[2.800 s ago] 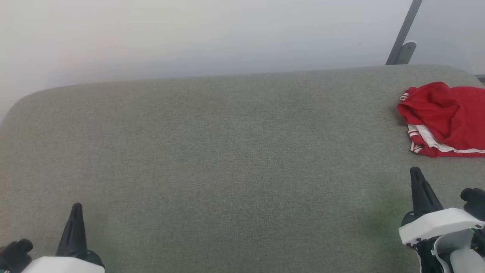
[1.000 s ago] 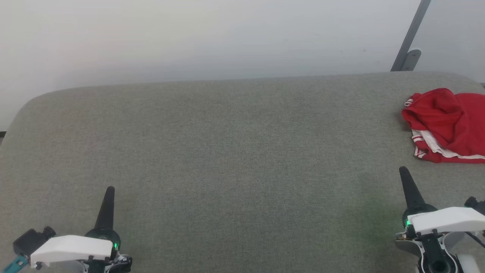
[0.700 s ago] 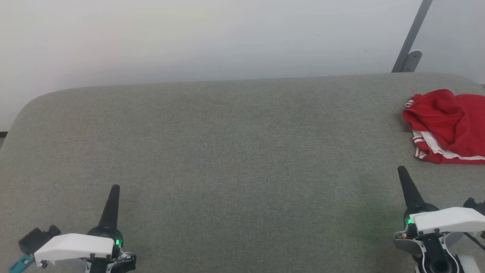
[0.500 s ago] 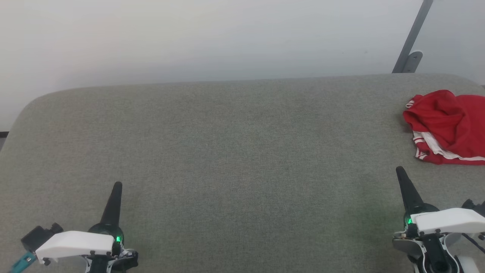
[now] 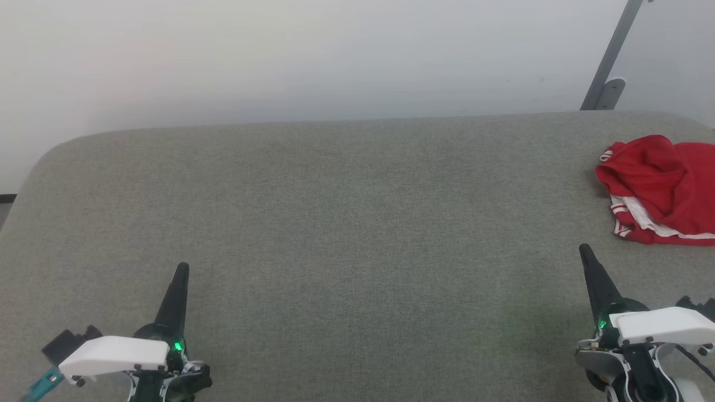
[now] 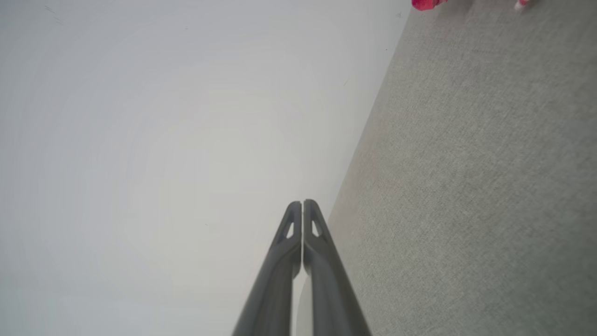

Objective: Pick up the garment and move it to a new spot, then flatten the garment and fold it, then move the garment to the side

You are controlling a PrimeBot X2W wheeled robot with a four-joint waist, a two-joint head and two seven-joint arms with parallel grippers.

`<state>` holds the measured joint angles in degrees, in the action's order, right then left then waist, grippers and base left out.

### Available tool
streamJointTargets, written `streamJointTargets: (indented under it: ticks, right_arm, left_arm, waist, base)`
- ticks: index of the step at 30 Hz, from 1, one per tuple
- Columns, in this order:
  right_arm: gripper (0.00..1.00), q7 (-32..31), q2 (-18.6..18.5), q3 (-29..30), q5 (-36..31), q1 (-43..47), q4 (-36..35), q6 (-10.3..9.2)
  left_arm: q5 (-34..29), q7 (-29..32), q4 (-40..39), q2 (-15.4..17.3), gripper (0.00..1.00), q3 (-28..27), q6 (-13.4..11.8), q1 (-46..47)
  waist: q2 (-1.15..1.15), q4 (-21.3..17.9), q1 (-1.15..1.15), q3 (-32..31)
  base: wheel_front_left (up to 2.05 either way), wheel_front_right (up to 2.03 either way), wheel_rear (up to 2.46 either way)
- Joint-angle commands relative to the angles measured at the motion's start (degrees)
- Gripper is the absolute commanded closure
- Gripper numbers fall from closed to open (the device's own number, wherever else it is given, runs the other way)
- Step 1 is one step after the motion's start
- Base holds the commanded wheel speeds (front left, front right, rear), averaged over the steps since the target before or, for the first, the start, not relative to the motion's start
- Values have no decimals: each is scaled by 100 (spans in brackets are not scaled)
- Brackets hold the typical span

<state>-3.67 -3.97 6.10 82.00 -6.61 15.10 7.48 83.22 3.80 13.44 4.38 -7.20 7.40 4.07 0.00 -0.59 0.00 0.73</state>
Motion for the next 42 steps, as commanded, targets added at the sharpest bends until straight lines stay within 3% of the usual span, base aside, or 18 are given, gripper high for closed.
streamJointTargets:
  ticks: [1, 25, 42]
  right_arm:
    - [100, -53, 15, 26, 167, 22, -62, 2]
    - [100, -309, 129, 53, 1072, 59, -126, 2]
    - [100, -307, 124, 50, 1052, 58, -121, 2]
  left_arm:
    - [171, 46, 0, -27, 100, 16, 13, 137]
    - [935, 297, 63, -168, 100, 69, 15, 250]
    - [927, 295, 61, -165, 100, 69, 15, 251]
  waist:
    - [0, 5, 0, -5]
    - [0, 58, 0, -55]
    - [0, 59, 0, -55]
  base:
    - [0, 0, 0]
    - [0, 0, 0]
    - [0, 0, 0]
